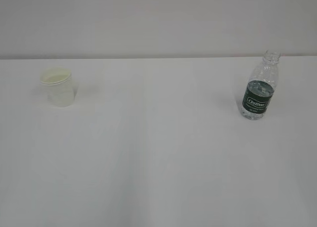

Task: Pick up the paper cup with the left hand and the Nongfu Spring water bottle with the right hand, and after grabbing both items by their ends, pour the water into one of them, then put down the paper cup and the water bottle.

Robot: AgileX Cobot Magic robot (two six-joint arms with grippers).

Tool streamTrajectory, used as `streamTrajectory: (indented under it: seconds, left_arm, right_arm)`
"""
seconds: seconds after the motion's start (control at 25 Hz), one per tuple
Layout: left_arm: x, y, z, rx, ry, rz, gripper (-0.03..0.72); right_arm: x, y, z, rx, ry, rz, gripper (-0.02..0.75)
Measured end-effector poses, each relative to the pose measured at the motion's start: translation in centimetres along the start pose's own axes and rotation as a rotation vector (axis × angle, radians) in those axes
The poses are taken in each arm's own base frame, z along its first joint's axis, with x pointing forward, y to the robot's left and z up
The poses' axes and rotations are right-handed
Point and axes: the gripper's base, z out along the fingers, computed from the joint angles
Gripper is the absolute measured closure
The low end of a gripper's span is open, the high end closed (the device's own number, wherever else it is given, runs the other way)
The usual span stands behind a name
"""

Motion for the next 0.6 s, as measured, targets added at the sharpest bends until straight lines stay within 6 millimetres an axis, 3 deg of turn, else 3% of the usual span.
streamTrajectory:
  seconds: [0.16,0.6]
  left_arm:
    - [0.00,0.02,0.00,0.000,0.000,0.002,0.067]
    - [0.20,0.24,0.30,-0.024,0.009,-0.019,0.080]
  right_arm:
    - [0.00,0.00,0.00,0.000,0.000,0.000,0.237]
    - [0.00,0.00,0.00,0.000,0.000,0.000,0.237]
